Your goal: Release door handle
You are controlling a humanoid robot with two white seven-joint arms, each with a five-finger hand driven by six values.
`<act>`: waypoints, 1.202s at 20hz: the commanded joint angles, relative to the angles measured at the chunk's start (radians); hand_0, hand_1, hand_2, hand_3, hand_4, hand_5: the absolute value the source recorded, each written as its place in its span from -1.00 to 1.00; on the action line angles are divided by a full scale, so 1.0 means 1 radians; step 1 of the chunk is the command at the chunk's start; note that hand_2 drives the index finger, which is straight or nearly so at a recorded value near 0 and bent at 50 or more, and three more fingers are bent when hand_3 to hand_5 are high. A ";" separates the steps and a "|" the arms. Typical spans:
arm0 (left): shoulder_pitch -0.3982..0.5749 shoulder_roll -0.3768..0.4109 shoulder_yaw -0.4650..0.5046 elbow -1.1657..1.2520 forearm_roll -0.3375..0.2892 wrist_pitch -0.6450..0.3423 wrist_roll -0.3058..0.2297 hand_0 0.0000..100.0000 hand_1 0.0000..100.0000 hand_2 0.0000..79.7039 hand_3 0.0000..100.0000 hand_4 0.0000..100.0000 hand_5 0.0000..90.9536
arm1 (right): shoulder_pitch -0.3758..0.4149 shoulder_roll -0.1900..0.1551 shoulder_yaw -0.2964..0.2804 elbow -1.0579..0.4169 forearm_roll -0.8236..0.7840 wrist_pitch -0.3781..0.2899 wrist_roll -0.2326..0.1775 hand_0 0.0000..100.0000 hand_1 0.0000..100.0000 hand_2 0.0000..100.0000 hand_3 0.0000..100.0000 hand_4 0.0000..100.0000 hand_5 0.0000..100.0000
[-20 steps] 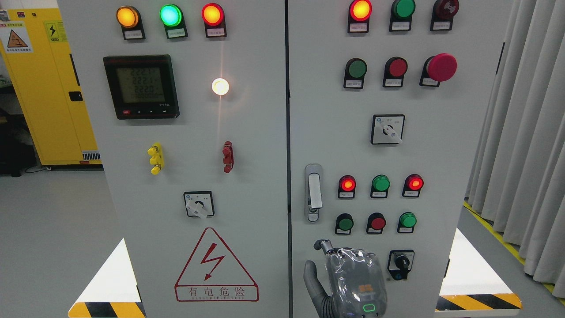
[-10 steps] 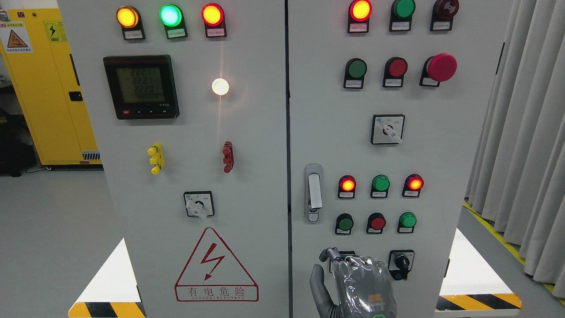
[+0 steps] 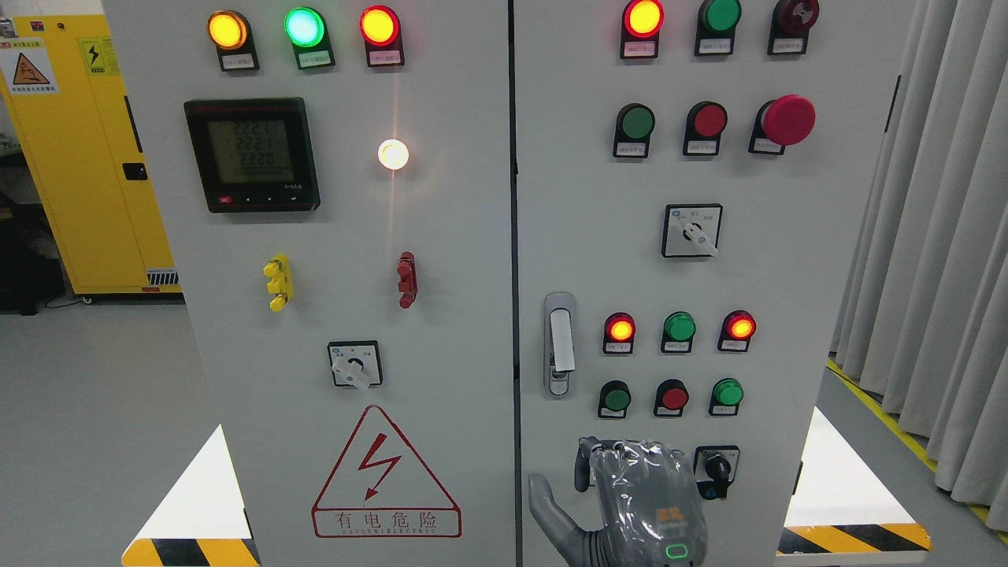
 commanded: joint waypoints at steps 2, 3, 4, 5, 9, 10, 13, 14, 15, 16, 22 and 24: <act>0.000 0.000 0.000 -0.015 0.000 0.000 0.000 -0.76 0.11 -1.00 -1.00 -1.00 -1.00 | -0.076 -0.002 0.002 0.040 0.034 0.009 0.010 -0.52 -0.65 1.00 1.00 1.00 1.00; 0.000 0.000 0.000 -0.015 0.000 0.000 0.000 -0.76 0.11 -1.00 -1.00 -1.00 -1.00 | -0.090 -0.002 0.002 0.053 0.050 0.010 0.007 -0.52 -0.67 1.00 1.00 1.00 1.00; 0.000 0.000 0.000 -0.015 0.000 0.000 0.000 -0.76 0.11 -1.00 -1.00 -1.00 -1.00 | -0.099 0.000 0.002 0.066 0.055 0.012 0.005 -0.53 -0.68 1.00 1.00 1.00 1.00; 0.000 0.000 0.000 -0.015 0.000 -0.002 0.000 -0.76 0.11 -1.00 -1.00 -1.00 -1.00 | -0.110 0.000 0.002 0.073 0.057 0.012 0.004 -0.53 -0.68 1.00 1.00 1.00 1.00; 0.000 0.000 0.000 -0.015 0.000 0.000 0.000 -0.76 0.11 -1.00 -1.00 -1.00 -1.00 | -0.159 0.000 0.002 0.109 0.078 0.041 0.001 -0.57 -0.57 1.00 1.00 1.00 1.00; 0.000 0.000 0.000 -0.015 0.000 0.000 0.000 -0.76 0.11 -1.00 -1.00 -1.00 -1.00 | -0.170 0.000 0.002 0.118 0.083 0.050 0.001 -0.58 -0.58 1.00 1.00 1.00 1.00; 0.000 0.000 0.000 -0.015 0.000 0.000 0.000 -0.76 0.11 -1.00 -1.00 -1.00 -1.00 | -0.187 0.000 0.001 0.130 0.083 0.076 0.004 -0.58 -0.60 1.00 1.00 1.00 1.00; 0.000 0.000 0.000 -0.015 0.000 0.000 0.000 -0.76 0.11 -1.00 -1.00 -1.00 -1.00 | -0.188 0.000 0.001 0.133 0.083 0.076 0.004 -0.58 -0.60 1.00 1.00 1.00 1.00; 0.000 0.000 0.000 -0.015 0.000 0.000 0.000 -0.76 0.11 -1.00 -1.00 -1.00 -1.00 | -0.190 0.000 0.001 0.133 0.083 0.076 0.005 -0.58 -0.61 1.00 1.00 1.00 1.00; 0.000 0.000 0.000 -0.015 0.000 0.000 0.000 -0.76 0.11 -1.00 -1.00 -1.00 -1.00 | -0.191 0.000 0.001 0.133 0.083 0.076 0.008 -0.58 -0.61 1.00 1.00 1.00 1.00; 0.000 0.000 0.000 -0.015 0.000 0.000 0.000 -0.76 0.11 -1.00 -1.00 -1.00 -1.00 | -0.251 0.001 -0.010 0.188 0.083 0.078 0.008 -0.58 -0.61 1.00 1.00 1.00 1.00; 0.000 0.000 0.000 -0.015 0.000 0.000 0.000 -0.76 0.11 -1.00 -1.00 -1.00 -1.00 | -0.269 0.001 -0.021 0.201 0.083 0.081 0.008 -0.58 -0.61 1.00 1.00 1.00 1.00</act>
